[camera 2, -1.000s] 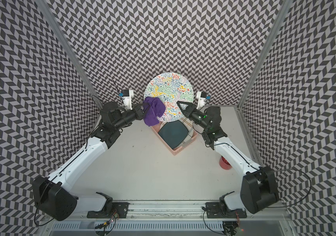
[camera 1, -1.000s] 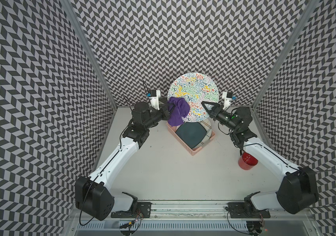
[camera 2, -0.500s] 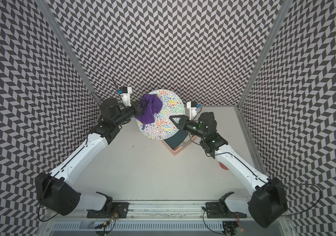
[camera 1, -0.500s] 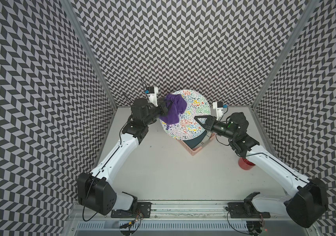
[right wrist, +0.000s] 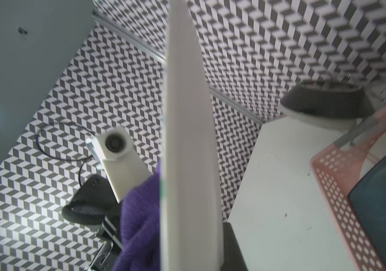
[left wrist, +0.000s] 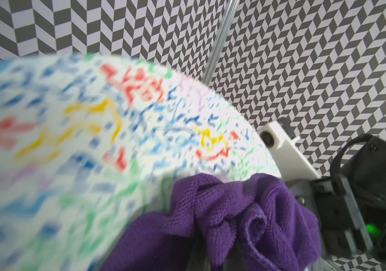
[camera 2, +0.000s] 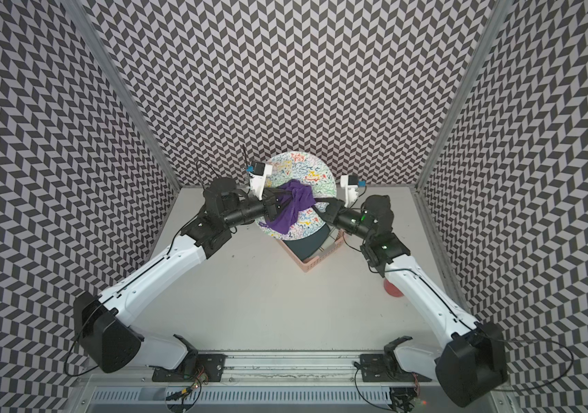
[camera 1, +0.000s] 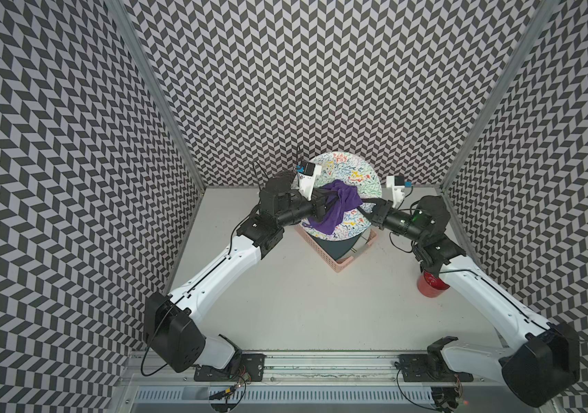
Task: Wipe the wet plate dry
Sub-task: Wipe the plate with towel.
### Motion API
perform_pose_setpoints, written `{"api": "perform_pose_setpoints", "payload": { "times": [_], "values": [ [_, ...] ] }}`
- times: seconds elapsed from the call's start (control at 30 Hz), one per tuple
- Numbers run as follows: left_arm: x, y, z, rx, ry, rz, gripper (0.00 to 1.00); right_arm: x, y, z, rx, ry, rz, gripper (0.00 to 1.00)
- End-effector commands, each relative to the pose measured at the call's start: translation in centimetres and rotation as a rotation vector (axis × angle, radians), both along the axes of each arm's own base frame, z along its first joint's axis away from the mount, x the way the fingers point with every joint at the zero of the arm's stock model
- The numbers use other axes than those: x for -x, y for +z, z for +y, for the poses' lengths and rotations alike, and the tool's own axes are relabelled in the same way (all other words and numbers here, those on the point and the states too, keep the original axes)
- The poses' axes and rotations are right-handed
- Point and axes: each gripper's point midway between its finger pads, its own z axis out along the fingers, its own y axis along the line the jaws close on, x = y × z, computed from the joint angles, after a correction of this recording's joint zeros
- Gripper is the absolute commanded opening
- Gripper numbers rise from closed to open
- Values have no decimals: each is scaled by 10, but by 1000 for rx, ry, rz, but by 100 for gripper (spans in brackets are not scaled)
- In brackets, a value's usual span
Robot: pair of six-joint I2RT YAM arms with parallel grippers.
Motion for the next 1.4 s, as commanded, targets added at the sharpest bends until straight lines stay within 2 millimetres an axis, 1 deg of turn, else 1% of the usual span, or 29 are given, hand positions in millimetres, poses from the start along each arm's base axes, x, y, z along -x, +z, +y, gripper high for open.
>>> {"api": "perform_pose_setpoints", "payload": {
  "times": [0.0, 0.1, 0.13, 0.17, 0.2, 0.27, 0.3, 0.33, 0.37, 0.4, 0.43, 0.47, 0.5, 0.57, 0.67, 0.73, 0.8, 0.83, 0.9, 1.0, 1.07, 1.13, 1.27, 1.37],
  "values": [
    [-11, -74, 34, -161, 101, 144, 0, 73, 132, -21, -217, 78, -465, 0],
    [-30, -73, 66, -86, 209, 193, 0, 79, 121, -16, -211, 110, -440, 0],
    [-36, -71, 71, -70, 225, 203, 0, 81, 116, -13, -203, 121, -424, 0],
    [-38, -69, 67, -69, 205, 204, 0, 84, 110, -6, -186, 135, -412, 0],
    [-36, -64, 55, -78, 169, 182, 0, 85, 105, 1, -162, 143, -402, 0],
    [-28, -57, 26, -137, 108, 119, 0, 86, 107, 7, -155, 149, -408, 0],
    [-24, -52, 15, -146, 87, 103, 0, 85, 112, 5, -172, 140, -412, 0],
    [-21, -46, 11, -110, 65, 105, 0, 80, 117, 0, -194, 121, -409, 0],
    [-20, -37, 14, -37, 54, 119, 0, 75, 124, -6, -220, 99, -421, 0],
    [-22, -28, 25, 60, 57, 141, 0, 69, 133, -16, -247, 75, -430, 0],
    [-22, -13, 41, 181, 51, 168, 0, 63, 140, -27, -273, 51, -441, 0],
    [-24, 11, 62, 327, 40, 161, 0, 58, 146, -39, -302, 30, -446, 0],
    [-21, 32, 80, 460, 13, 150, 0, 56, 153, -49, -330, 13, -464, 0],
    [-16, 60, 105, 659, -36, 171, 0, 55, 161, -64, -394, 6, -478, 0],
    [3, 101, 123, 884, -167, 135, 0, 63, 168, -72, -496, 66, -497, 0],
    [14, 118, 128, 996, -270, 140, 0, 70, 167, -72, -551, 131, -502, 0],
    [20, 129, 126, 1059, -370, 146, 0, 71, 163, -66, -566, 190, -484, 0],
    [20, 133, 123, 1089, -403, 165, 0, 69, 159, -61, -553, 212, -465, 0],
    [24, 143, 120, 1147, -468, 173, 0, 62, 149, -46, -501, 244, -404, 0],
    [31, 161, 108, 1195, -568, 178, 0, 56, 129, -24, -435, 269, -324, 0],
    [39, 172, 102, 1223, -636, 179, 0, 58, 119, -12, -417, 286, -293, 0],
    [46, 181, 99, 1260, -694, 189, 0, 62, 114, 0, -416, 309, -275, 0],
    [55, 189, 85, 1275, -755, 213, 0, 67, 121, 22, -394, 343, -285, 0],
    [67, 190, 57, 1204, -791, 232, 0, 62, 138, 27, -423, 330, -325, 0]
  ]
}}
